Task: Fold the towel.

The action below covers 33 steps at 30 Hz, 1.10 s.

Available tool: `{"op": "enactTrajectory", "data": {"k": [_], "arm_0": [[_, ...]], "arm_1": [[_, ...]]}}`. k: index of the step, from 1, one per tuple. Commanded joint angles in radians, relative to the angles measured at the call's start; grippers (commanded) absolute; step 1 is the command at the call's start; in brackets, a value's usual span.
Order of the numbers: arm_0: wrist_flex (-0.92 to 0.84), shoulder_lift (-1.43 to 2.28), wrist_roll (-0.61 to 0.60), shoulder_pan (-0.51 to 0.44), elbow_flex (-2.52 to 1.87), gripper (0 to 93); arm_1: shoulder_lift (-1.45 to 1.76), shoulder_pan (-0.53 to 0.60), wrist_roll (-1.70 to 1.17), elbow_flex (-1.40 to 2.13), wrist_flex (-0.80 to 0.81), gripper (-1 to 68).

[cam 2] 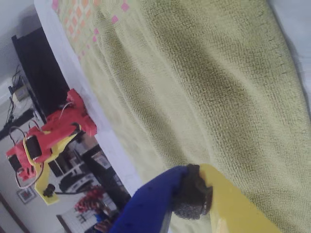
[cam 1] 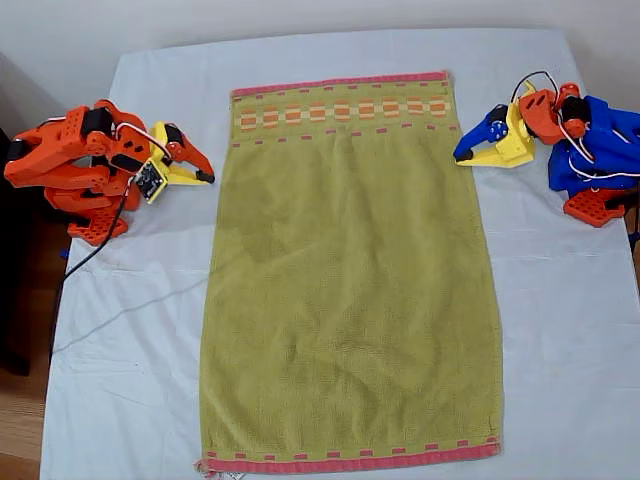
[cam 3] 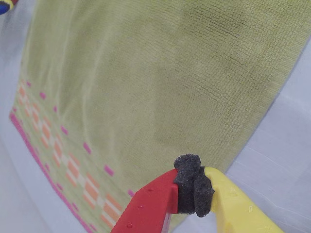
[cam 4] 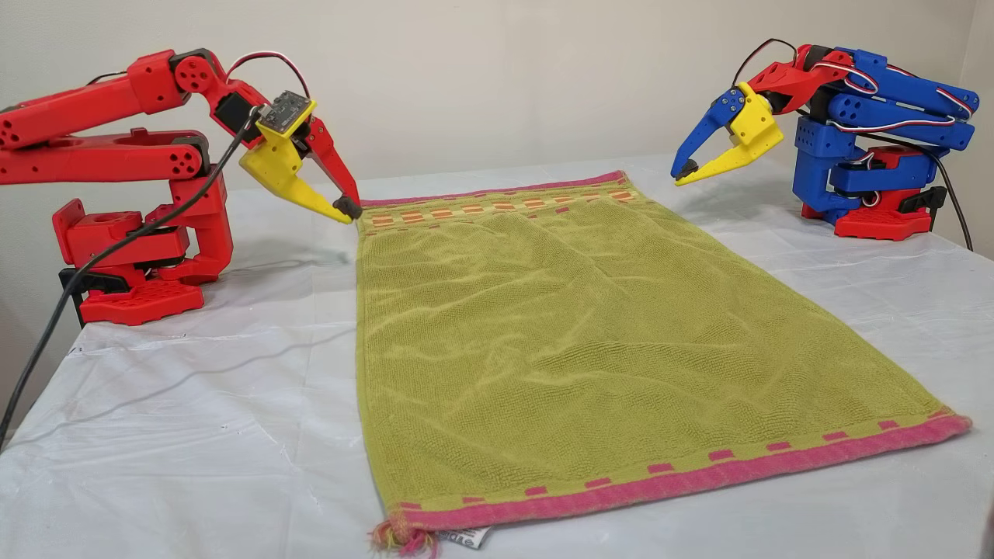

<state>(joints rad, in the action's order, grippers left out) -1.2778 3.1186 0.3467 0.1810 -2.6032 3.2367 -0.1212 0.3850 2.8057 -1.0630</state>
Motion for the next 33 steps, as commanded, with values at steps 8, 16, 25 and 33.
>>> {"op": "enactTrajectory", "data": {"k": [8,16,25,33], "arm_0": [[-0.095,-0.505,0.204,0.060,0.588,0.1],[-0.345,-0.893,0.385,0.173,0.956,0.1],[-0.733,-1.167,0.471,0.295,1.439,2.3],[-0.792,-1.319,0.488,0.353,1.597,2.9]], "arm_1": [[-0.273,-0.198,0.229,-0.494,-0.192,0.0],[-0.796,-0.273,0.293,-1.103,-0.486,0.2],[-1.278,-0.311,0.442,-1.730,-0.735,9.2],[-1.624,-0.268,0.420,-2.057,-0.735,19.7]]}}
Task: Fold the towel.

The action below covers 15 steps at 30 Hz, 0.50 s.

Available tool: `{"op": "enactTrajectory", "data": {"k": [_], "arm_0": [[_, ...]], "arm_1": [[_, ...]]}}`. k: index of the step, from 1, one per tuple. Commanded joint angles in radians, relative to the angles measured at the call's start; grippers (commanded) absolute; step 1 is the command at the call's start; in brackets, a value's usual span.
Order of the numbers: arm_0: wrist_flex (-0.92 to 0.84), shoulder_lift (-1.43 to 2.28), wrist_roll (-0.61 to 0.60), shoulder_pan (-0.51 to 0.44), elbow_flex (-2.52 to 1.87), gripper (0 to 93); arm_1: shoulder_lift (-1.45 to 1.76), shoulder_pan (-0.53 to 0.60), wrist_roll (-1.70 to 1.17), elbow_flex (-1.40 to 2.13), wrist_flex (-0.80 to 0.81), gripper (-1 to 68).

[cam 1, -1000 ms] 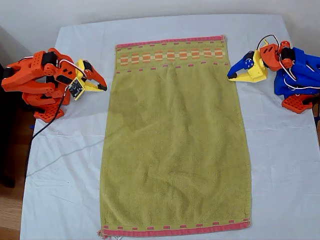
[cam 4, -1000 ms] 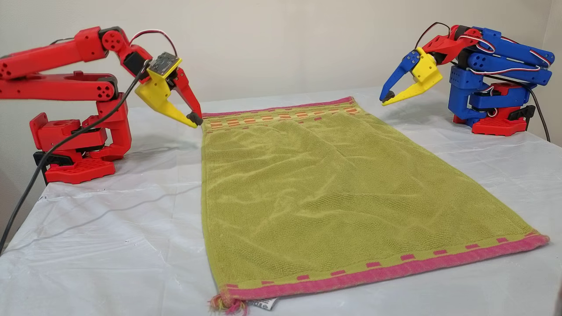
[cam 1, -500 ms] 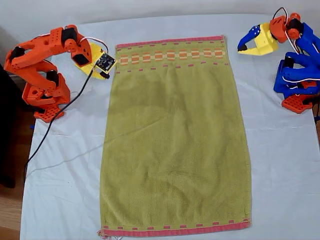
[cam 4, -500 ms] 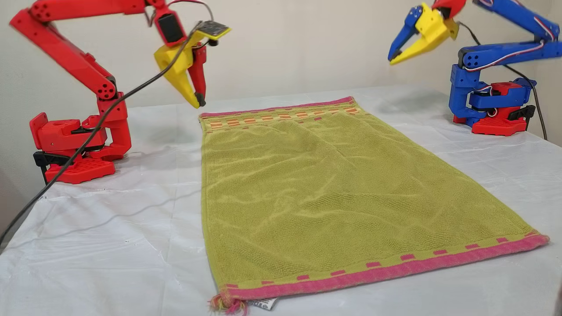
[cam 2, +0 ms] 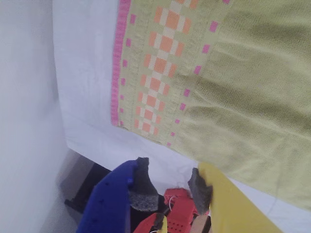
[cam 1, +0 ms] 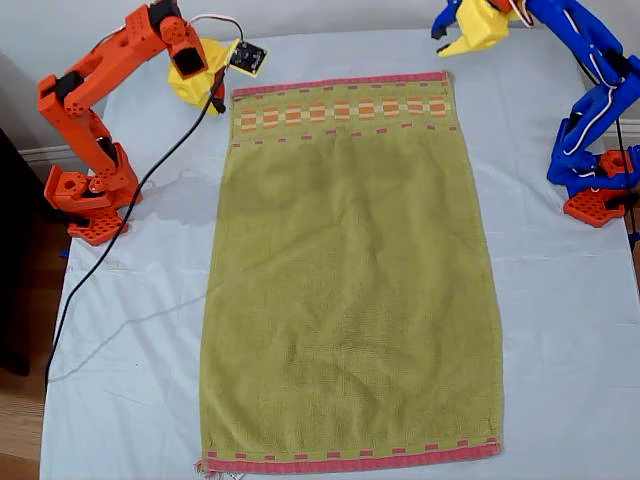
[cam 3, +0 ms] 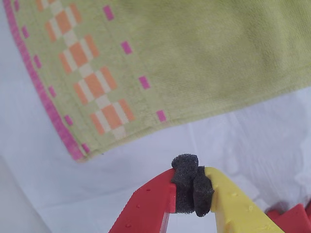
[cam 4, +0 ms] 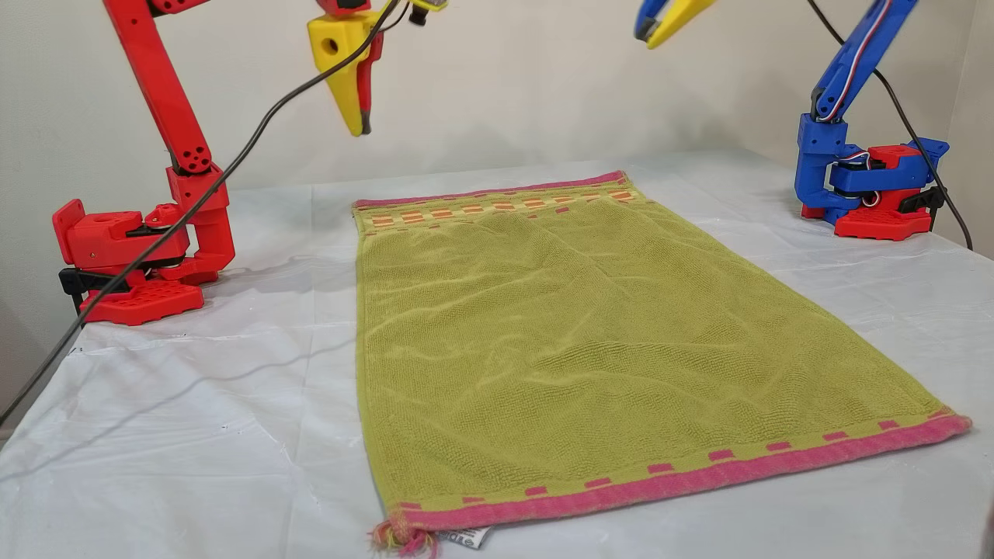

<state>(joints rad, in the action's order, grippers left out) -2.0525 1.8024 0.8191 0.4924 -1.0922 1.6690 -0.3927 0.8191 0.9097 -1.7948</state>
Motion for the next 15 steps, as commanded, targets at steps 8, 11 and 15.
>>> {"op": "enactTrajectory", "data": {"k": [8,11,15], "arm_0": [[-0.017,-0.051,0.075,0.074,0.097,32.0],[-0.017,-0.061,0.060,0.100,0.112,40.7],[-0.017,-0.087,0.026,0.133,0.161,54.1]], "arm_1": [[-0.143,0.003,-0.052,-0.250,-0.003,19.8],[-0.169,-0.011,-0.044,-0.244,-0.003,24.2],[-0.236,-0.009,-0.054,-0.284,-0.003,42.1]]}}
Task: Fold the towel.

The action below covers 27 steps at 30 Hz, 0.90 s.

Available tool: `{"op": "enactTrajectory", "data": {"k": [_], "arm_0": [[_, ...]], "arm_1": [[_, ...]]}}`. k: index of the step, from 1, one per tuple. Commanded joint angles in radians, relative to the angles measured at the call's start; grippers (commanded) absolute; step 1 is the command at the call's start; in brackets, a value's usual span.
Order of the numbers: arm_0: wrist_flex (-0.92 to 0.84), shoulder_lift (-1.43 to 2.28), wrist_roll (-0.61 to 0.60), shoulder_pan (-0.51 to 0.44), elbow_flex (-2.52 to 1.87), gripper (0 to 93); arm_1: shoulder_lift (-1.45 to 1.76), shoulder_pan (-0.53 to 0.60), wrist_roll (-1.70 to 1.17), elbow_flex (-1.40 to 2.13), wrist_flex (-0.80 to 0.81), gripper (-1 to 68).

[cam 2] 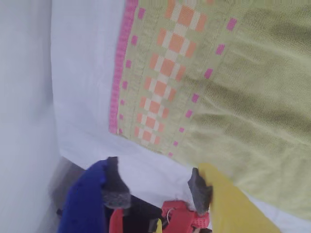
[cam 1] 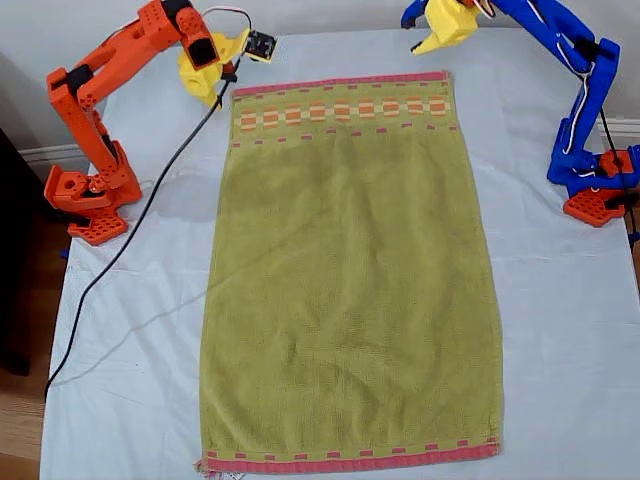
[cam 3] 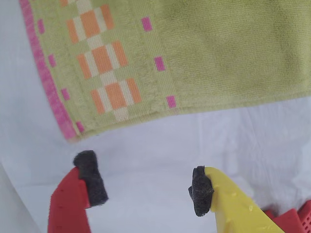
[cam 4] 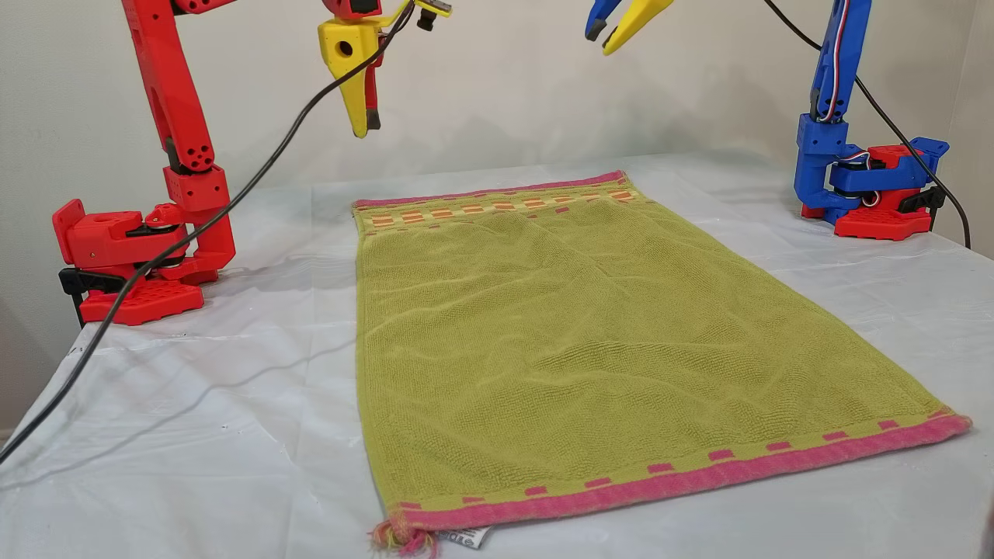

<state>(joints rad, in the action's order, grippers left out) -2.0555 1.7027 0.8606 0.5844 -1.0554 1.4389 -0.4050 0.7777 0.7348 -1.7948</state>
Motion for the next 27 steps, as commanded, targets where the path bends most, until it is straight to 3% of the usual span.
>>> {"op": "enactTrajectory", "data": {"k": [1,3,4,16,27], "arm_0": [[-0.014,0.006,-0.031,0.052,0.137,55.9],[-0.014,0.000,-0.055,0.080,0.155,62.6],[-0.012,-0.002,-0.060,0.100,0.160,64.5],[-0.012,-0.127,-0.028,0.247,0.166,75.3],[0.054,-0.328,0.008,0.267,0.218,79.6]], "arm_1": [[-0.028,0.008,-0.018,-0.132,-0.003,45.8],[-0.067,0.014,-0.028,-0.173,-0.003,55.7],[-0.086,0.014,-0.029,-0.189,-0.003,56.4],[-0.207,-0.006,0.026,-0.209,-0.003,44.0],[-0.324,-0.058,0.117,-0.199,-0.003,41.6]]}}
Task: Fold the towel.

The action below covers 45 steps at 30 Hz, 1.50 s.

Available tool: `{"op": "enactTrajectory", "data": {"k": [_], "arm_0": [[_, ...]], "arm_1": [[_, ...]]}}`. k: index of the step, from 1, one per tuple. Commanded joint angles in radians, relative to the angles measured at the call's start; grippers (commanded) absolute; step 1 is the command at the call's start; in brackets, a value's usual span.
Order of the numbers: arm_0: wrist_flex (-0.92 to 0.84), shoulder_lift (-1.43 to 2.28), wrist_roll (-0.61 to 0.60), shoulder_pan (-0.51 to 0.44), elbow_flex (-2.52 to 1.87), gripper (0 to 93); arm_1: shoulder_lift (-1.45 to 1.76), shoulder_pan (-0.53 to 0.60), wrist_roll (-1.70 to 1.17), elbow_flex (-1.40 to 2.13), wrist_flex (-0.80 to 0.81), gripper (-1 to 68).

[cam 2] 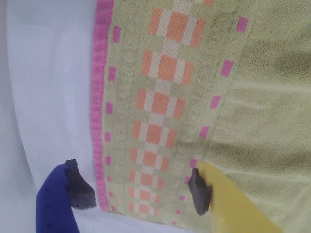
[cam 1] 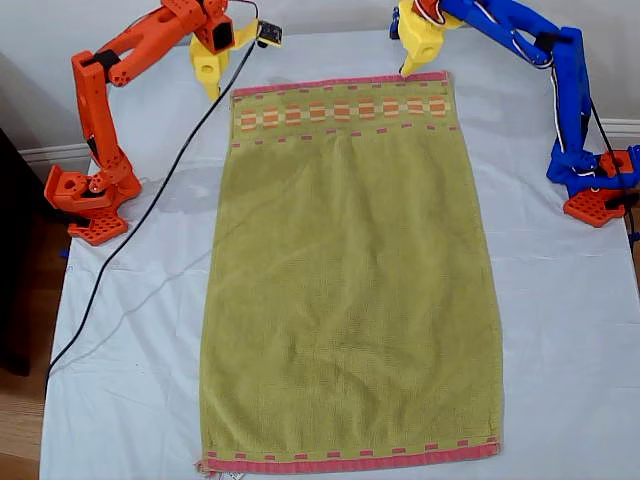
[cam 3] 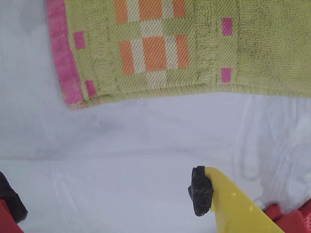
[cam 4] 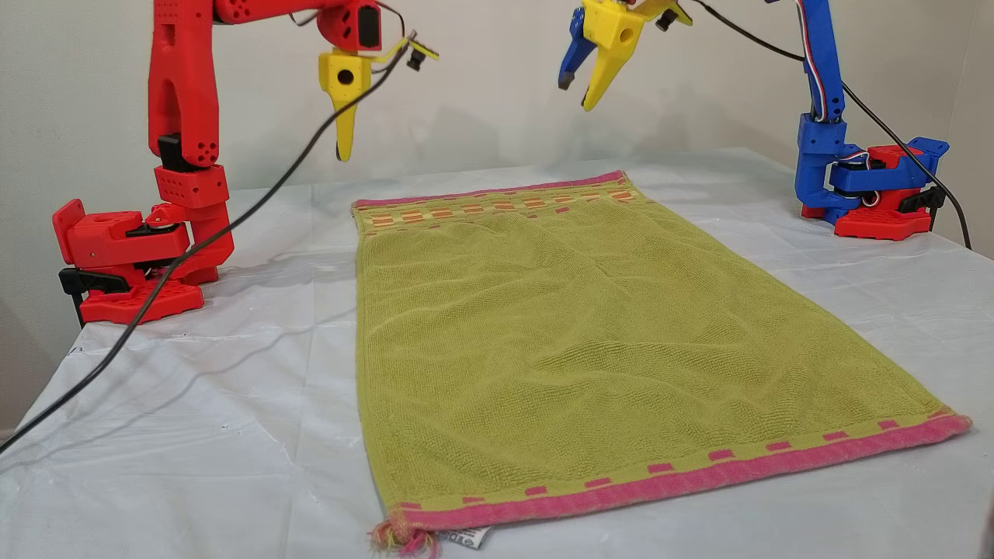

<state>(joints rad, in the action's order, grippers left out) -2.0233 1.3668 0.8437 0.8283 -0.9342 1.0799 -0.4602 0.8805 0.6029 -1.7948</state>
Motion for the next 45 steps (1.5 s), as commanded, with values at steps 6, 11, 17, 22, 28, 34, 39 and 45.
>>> {"op": "enactTrajectory", "data": {"k": [6,11,17,22,28,34,39,45], "arm_0": [[0.060,-0.161,0.038,0.008,0.190,79.5],[0.114,-0.225,0.091,-0.018,0.166,77.2],[0.156,-0.242,0.084,-0.006,0.222,72.7],[0.098,-0.304,0.072,-0.014,0.416,75.2],[-0.044,-0.537,0.041,-0.015,0.827,73.9],[-0.043,-0.604,0.084,-0.041,0.887,62.7],[-0.044,-0.586,0.120,-0.044,0.776,54.4],[-0.044,-0.439,0.107,-0.015,0.548,53.1]], "arm_1": [[0.055,0.028,0.031,-0.087,-0.003,39.3],[0.127,0.017,0.014,-0.009,-0.003,39.2],[0.150,0.049,0.012,0.006,-0.003,39.2],[0.140,0.069,0.015,-0.005,-0.003,39.3],[0.156,0.086,0.012,0.003,-0.003,39.2],[0.218,0.072,-0.006,0.051,-0.003,39.1],[0.272,0.063,-0.012,0.127,-0.003,38.9],[0.259,0.064,-0.011,0.123,-0.003,38.9]]}}
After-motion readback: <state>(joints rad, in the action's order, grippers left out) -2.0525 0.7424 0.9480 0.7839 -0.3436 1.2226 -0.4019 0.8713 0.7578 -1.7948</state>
